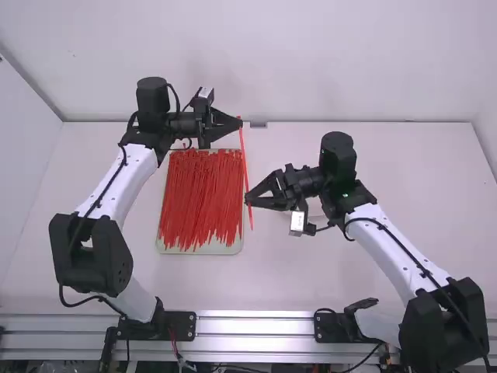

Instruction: Fasten the cable tie

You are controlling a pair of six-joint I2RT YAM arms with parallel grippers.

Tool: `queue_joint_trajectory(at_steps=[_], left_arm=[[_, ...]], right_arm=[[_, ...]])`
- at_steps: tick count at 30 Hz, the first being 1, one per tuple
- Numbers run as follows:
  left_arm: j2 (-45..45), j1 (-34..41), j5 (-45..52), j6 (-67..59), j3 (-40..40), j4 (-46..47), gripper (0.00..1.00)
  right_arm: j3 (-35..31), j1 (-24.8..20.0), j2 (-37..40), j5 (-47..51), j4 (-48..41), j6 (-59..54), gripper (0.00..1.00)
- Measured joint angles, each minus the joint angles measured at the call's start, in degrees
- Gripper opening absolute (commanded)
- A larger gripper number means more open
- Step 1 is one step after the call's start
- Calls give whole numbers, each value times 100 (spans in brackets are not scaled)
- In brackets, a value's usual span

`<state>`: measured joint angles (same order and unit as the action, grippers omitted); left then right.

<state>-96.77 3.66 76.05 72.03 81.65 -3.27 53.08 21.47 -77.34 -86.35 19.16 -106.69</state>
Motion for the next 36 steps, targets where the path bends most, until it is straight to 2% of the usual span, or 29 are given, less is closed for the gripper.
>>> queue_joint_trajectory(at_steps=[11, 13, 14, 23, 32, 36], left_arm=[[0, 44, 2, -17, -7, 0, 2], [0, 48, 0, -68, -7, 2, 2], [-2, 50, 2, -90, -7, 0, 2], [0, 48, 0, -225, -7, 2, 2], [0, 48, -157, -2326, -7, 149, 2], [-2, 59, -334, -3609, -28, 229, 2]], right_arm=[[0, 0, -2, 107, -2, -4, 20], [0, 2, 0, 125, -2, 0, 13], [0, 0, 0, 129, 7, -24, 0], [0, 0, -2, 129, -26, -17, 0], [0, -7, 0, 214, -11, 1281, 0], [0, -17, -2, 306, -7, 2614, 0]])
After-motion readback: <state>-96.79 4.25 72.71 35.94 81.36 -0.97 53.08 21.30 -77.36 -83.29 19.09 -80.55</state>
